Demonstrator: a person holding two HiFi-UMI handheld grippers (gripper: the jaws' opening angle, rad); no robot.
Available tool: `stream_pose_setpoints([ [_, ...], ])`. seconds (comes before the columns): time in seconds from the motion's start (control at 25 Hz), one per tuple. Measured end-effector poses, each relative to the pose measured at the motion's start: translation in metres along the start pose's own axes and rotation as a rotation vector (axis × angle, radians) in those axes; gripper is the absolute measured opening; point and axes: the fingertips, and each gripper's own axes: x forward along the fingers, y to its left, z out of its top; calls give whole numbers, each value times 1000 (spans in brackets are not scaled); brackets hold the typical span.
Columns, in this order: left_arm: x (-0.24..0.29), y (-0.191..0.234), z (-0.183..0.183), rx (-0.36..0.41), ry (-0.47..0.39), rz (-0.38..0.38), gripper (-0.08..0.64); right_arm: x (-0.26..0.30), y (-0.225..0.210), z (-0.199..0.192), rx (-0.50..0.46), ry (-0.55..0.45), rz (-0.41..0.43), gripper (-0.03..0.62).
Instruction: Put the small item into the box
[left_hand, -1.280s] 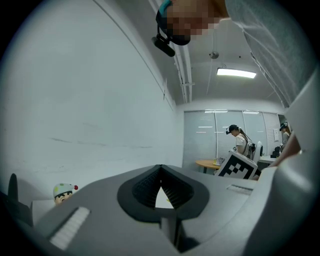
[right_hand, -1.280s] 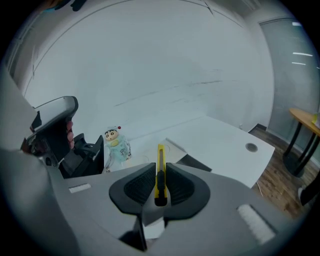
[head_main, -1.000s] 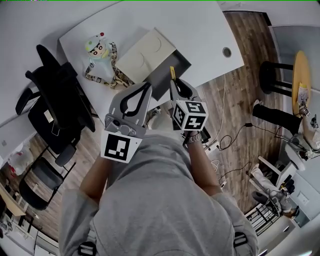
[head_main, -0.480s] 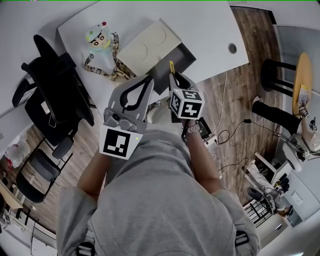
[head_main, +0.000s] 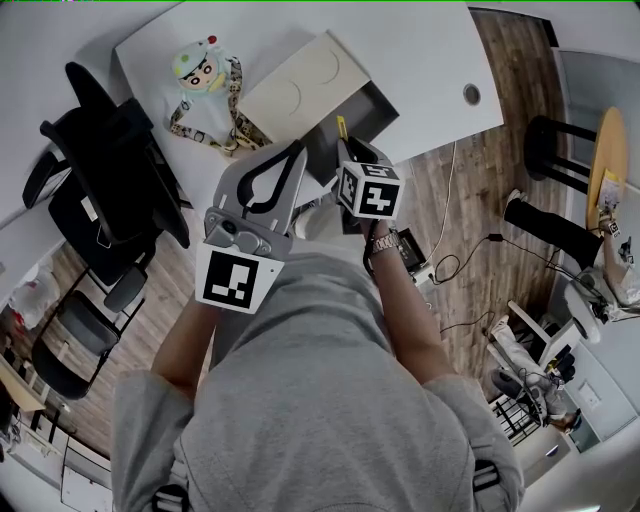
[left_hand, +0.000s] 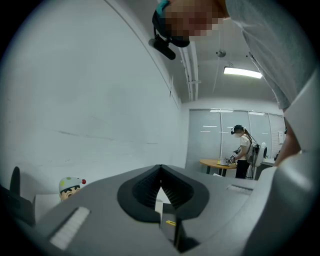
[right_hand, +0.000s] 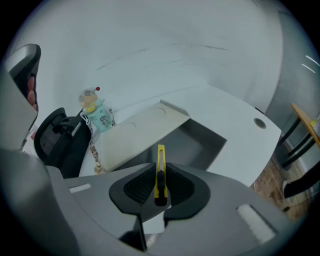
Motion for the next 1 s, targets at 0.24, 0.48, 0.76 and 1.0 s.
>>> stream_pose_setpoints([
  [0.24,3,3,-5,-8,10,1,3,16,-1,-5,27,31,12,81],
  [0.48,8,5,-6,-11,5,-8,3,28,-3,-6,36,48,10,81],
  [0.76,13,4,-3,-9,2,-26,3,33,-4,-7,36,73,-2,82],
  [1.0,10,12,-3,-17,-9,-19,3,39,0,-10,19,90,-14,83],
])
